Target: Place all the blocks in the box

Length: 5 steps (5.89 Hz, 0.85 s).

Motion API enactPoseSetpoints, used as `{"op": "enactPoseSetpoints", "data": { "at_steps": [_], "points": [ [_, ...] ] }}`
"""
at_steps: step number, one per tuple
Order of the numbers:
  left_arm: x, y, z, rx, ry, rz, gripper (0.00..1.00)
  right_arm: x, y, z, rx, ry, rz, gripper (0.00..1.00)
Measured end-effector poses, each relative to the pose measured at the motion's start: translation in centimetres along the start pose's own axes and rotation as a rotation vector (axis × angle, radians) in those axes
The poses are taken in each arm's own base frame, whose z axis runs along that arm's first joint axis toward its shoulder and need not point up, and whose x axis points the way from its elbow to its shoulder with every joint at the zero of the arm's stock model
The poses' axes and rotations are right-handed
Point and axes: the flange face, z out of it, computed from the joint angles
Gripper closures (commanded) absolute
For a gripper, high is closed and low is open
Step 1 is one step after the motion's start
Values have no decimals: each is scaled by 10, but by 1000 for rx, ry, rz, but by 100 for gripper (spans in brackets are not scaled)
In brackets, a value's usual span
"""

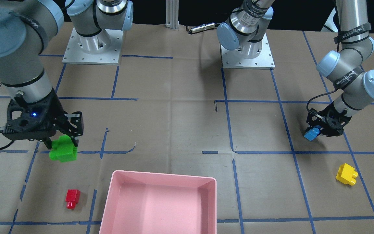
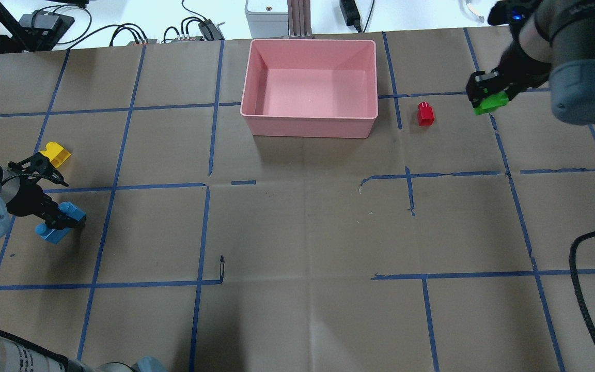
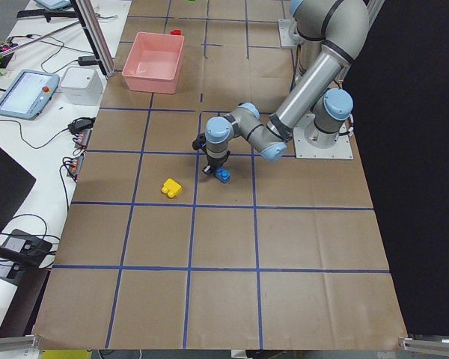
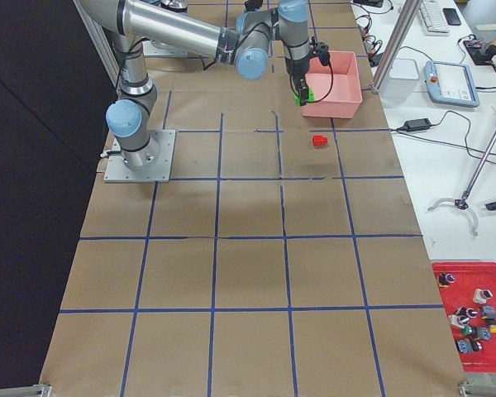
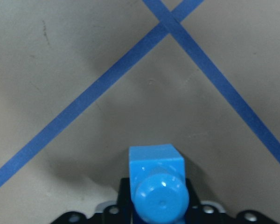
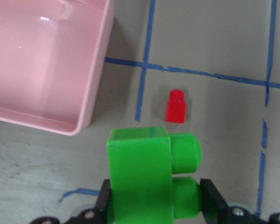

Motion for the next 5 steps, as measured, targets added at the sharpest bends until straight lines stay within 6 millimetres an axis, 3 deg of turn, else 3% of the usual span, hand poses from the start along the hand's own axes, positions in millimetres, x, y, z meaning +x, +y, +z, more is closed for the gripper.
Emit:
{"op": "enactPoseSetpoints", "data": {
  "at_steps": [1, 2, 3, 4, 5],
  "points": [
    [-10, -3, -20, -2, -41, -6, 99, -46, -29, -8, 41, -27, 21, 93],
    [-27, -11, -63, -3, -85, -27, 99, -91, -59, -5, 72, -59, 41, 93],
    [-43, -27, -125, 0, -106, -65, 99, -132, -92, 16, 115, -84, 41, 91],
    [-54, -50, -183, -2, -114, -111, 99, -159, -115, 41, 167, -100, 35, 28],
    [-57, -77, -225, -1, -121, -173, 99, -176, -127, 64, 200, -110, 33, 0]
  ]
}}
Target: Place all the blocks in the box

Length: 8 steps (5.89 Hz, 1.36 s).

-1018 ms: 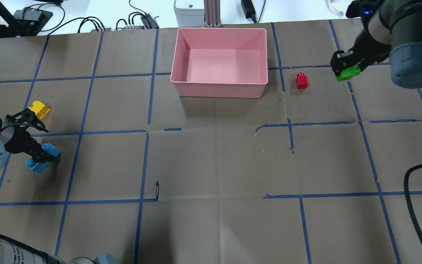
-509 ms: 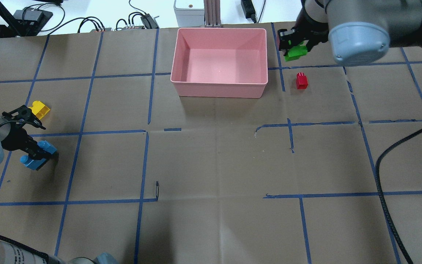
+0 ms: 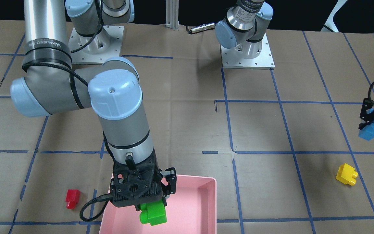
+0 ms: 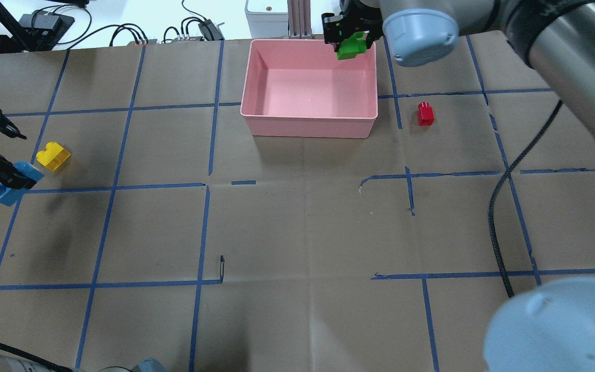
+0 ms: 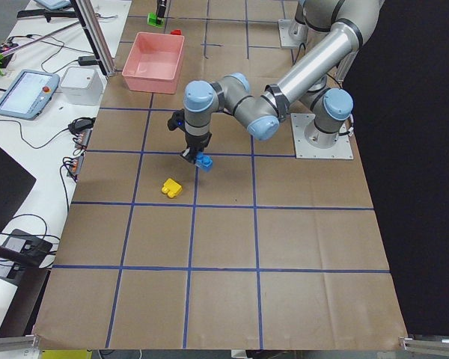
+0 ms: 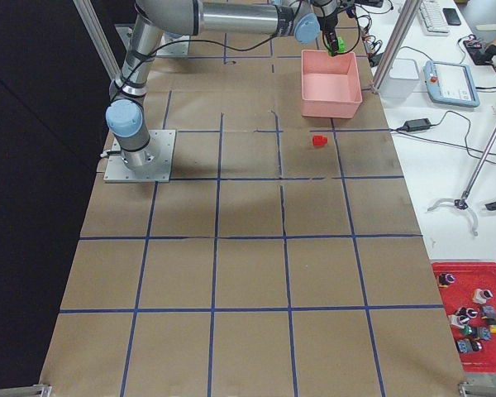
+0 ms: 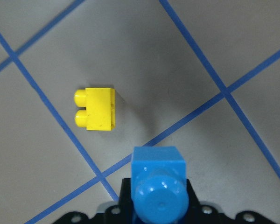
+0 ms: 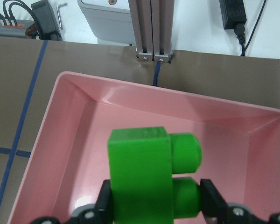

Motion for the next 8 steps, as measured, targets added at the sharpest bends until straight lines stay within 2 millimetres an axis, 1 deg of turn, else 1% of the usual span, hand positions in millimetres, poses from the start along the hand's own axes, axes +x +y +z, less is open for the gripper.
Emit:
{"op": "enactPoseSetpoints", "data": {
  "at_steps": [1, 2, 3, 4, 5, 6, 7, 8],
  "points": [
    [5, -31, -14, 2, 1, -69, 99, -4, -1, 11, 10, 0, -1, 0],
    [18, -70, -13, 8, 6, -149, 99, -4, -1, 10, 8, 6, -4, 0],
    [35, -111, -10, 16, 9, -227, 99, 4, 2, 2, -29, 26, -2, 1],
    [62, -165, -5, 22, 16, -307, 99, 35, 5, -22, -98, 91, 21, 1],
    [96, -219, -1, 24, 25, -380, 99, 80, 14, -50, -150, 164, 51, 2],
    [143, -277, 3, 25, 38, -453, 99, 130, 42, -60, -201, 205, 94, 4],
    [201, -332, 11, 22, 51, -529, 99, 177, 76, -53, -193, 227, 147, 4],
    [254, -372, 33, 9, 64, -591, 99, 211, 101, -34, -105, 245, 179, 4]
  ]
}}
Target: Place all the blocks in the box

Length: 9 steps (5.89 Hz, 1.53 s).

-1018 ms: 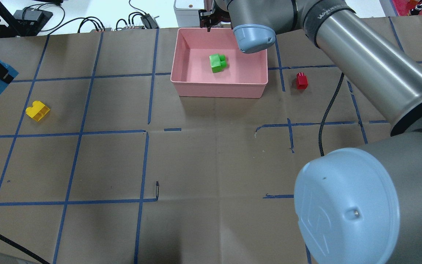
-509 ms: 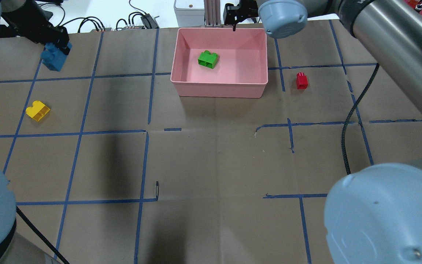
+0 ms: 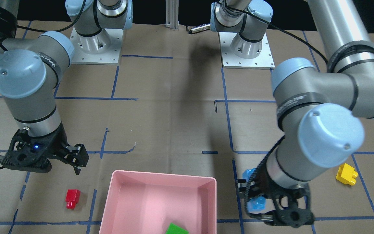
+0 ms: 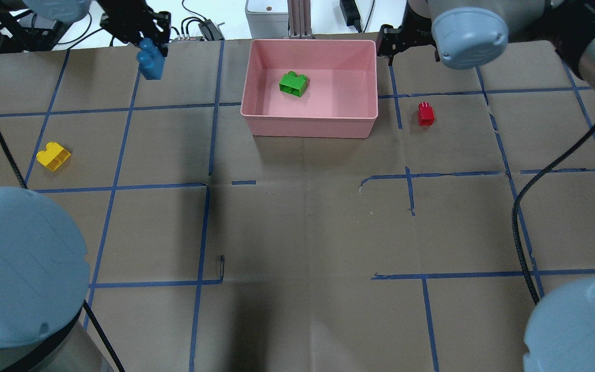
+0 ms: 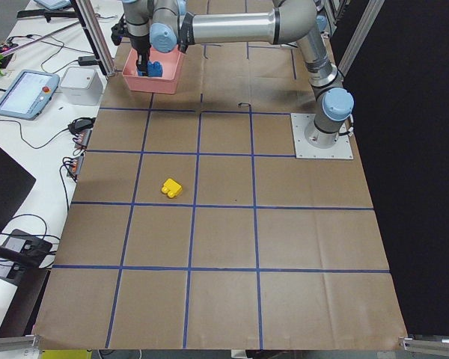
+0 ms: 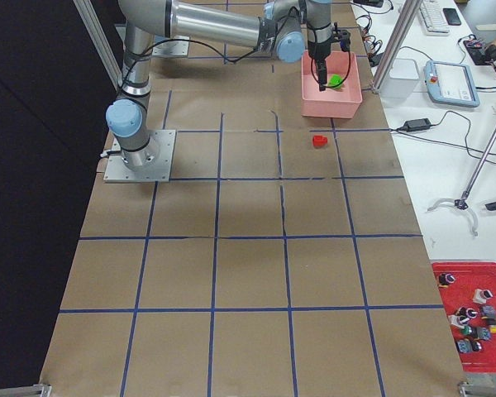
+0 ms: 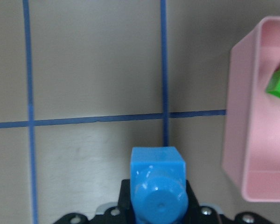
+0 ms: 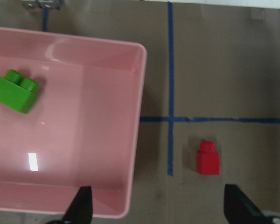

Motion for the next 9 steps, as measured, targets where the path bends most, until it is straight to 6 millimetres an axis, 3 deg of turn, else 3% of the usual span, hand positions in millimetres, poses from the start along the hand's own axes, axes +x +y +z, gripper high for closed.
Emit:
{"op": "enactPoseSetpoints", "data": {
  "at_steps": [1, 2, 3, 4, 5, 6, 7, 9],
  "points": [
    [44, -2, 37, -10, 4, -36, 99, 8, 11, 35, 74, -2, 14, 5],
    [71, -5, 75, -4, 8, -50, 99, 4, 17, 75, 100, -27, 13, 5],
    [84, -9, 106, 3, 11, -59, 64, -2, 22, 111, 110, -70, 10, 5],
    [93, -9, 124, 7, 13, -61, 2, -8, 26, 139, 118, -105, 4, 7],
    [99, -9, 128, 19, 15, -56, 1, -10, 29, 153, 123, -118, -14, 10],
    [101, -10, 119, 43, 21, -55, 1, -9, 29, 155, 129, -119, -38, 10],
    [98, -9, 97, 62, 27, -57, 1, -7, 28, 154, 132, -116, -55, 10],
    [77, 0, 30, 75, 27, -81, 1, -2, 35, 160, 116, -105, -76, 10]
  ]
}}
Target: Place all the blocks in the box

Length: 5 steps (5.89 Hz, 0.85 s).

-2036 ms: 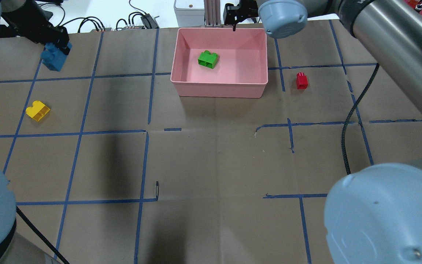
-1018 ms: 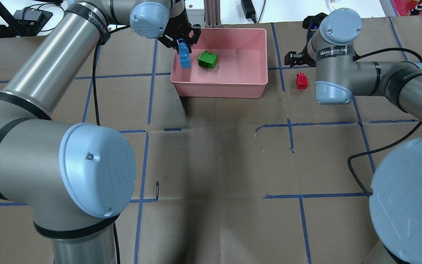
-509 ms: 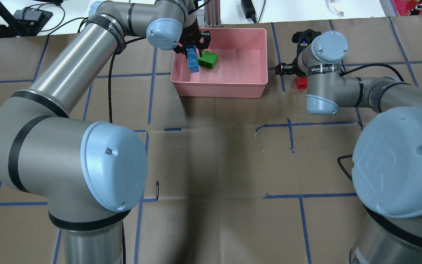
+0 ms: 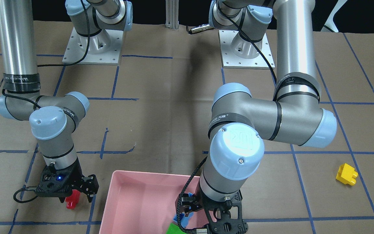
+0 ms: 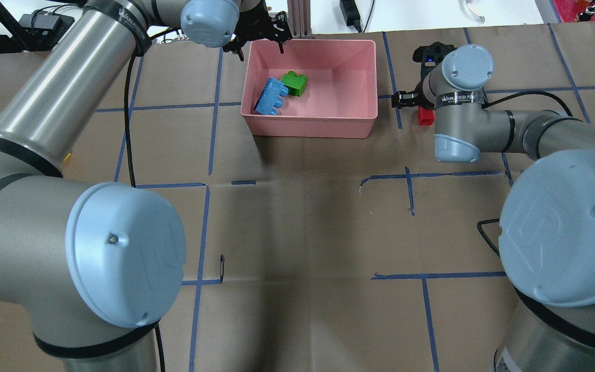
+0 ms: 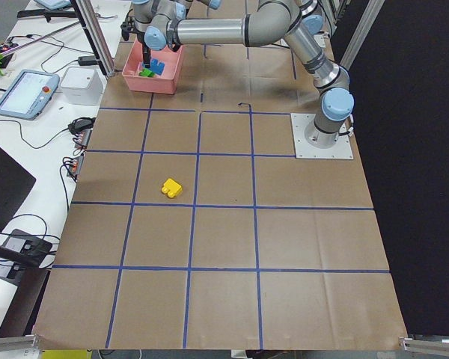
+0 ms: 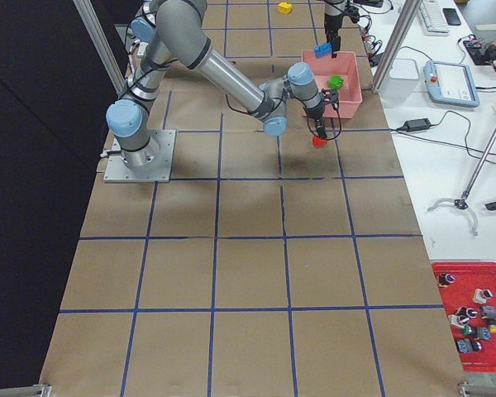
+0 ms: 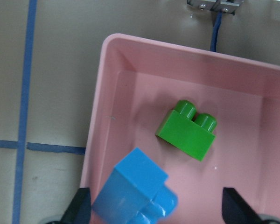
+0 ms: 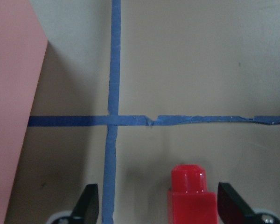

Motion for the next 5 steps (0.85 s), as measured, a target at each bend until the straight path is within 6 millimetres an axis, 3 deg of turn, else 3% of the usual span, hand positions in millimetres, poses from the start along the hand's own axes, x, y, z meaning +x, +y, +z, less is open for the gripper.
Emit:
{"op": "enactPoseSetpoints", "data": {
  "at_steps": [1, 2, 3, 4, 5],
  "points": [
    [-6, 2, -15, 0, -2, -6, 1, 5, 6, 3, -13, 4, 1, 11],
    [-17, 0, -27, -2, -4, -14, 1, 11, 8, 5, -19, 8, 3, 33],
    [-52, -6, -46, -19, -16, -13, 1, 14, 8, 5, -21, 8, 3, 48],
    [-109, -14, -70, -47, -31, 4, 1, 15, 8, 5, -21, 5, 4, 62],
    [-177, -19, -95, -77, -42, 42, 1, 15, 8, 6, -21, 1, 4, 92]
  ]
}}
